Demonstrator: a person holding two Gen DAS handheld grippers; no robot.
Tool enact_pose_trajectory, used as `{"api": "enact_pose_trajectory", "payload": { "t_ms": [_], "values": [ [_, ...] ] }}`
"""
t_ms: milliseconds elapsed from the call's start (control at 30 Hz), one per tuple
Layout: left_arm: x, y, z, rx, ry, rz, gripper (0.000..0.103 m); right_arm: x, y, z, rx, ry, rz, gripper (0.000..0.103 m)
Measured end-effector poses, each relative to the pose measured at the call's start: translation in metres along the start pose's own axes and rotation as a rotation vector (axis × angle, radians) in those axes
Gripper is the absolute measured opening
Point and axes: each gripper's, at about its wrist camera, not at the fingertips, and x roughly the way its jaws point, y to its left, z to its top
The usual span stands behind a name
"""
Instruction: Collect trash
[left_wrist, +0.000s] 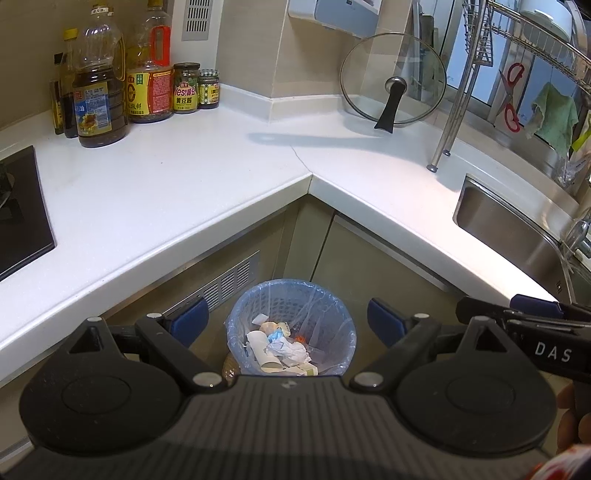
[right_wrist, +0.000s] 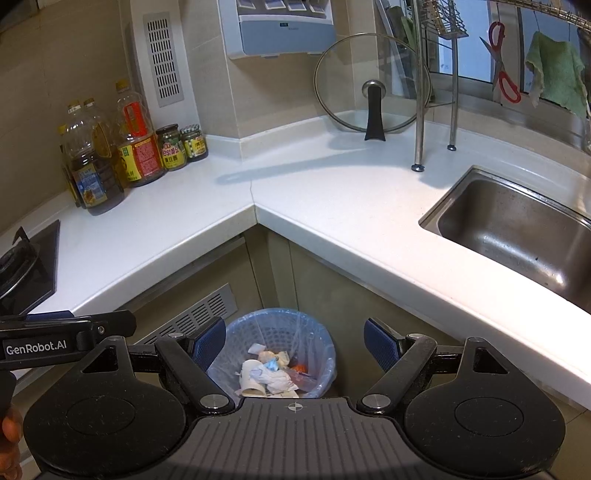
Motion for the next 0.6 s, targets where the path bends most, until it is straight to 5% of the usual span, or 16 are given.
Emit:
{"api": "enact_pose_trajectory", "payload": {
  "t_ms": [600],
  "values": [
    [-0.0008, 0.0001, 0.0, 0.005, -0.005, 0.002, 0.092, 0.0016, -0.0006, 0.0016, -0.002, -0.001, 0.004, 0.082]
  ]
}}
